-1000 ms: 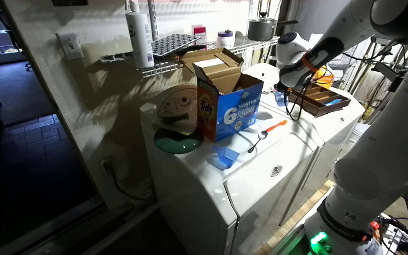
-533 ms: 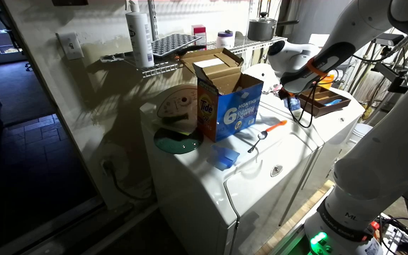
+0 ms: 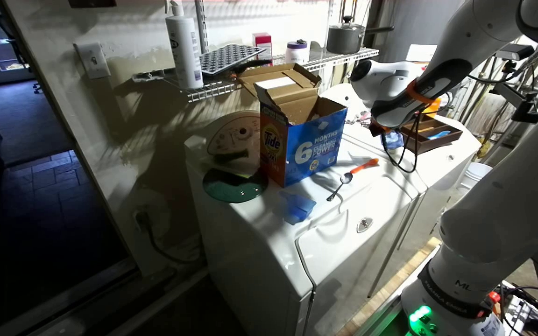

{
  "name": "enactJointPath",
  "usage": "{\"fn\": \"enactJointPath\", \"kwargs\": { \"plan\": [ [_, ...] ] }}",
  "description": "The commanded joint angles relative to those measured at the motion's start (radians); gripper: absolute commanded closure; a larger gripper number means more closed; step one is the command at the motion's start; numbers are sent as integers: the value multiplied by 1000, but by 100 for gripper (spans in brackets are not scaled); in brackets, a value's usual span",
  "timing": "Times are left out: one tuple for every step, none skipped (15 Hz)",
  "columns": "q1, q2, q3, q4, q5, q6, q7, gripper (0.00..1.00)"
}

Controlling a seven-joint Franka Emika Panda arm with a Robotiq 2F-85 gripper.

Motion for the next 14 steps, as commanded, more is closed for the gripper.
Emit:
{"fn": "enactJointPath", "kwargs": {
  "plan": [
    [-4,7,11,-3,9,-10,7,99],
    [-2,11,12,-6,9,-6,12,99],
    [-1,16,14,-7,-1,-7,22,99],
    [0,18,17,-7,-8,-6,30,99],
    [1,21,19,-5,-7,-9,31,99],
    [3,23,22,-2,-13,-15,37,99],
    [4,25,27,-1,-23,-21,44,99],
    [5,28,30,0,-29,-21,49,99],
    [6,31,35,0,-38,-28,57,99],
    [7,34,39,-1,-45,-30,64,99],
    [8,37,42,-2,-49,-32,70,99],
    [9,41,45,-2,-59,-38,79,99],
    [9,44,48,-3,-77,-47,92,99],
    [9,47,50,-5,-94,-58,102,99]
  ]
}}
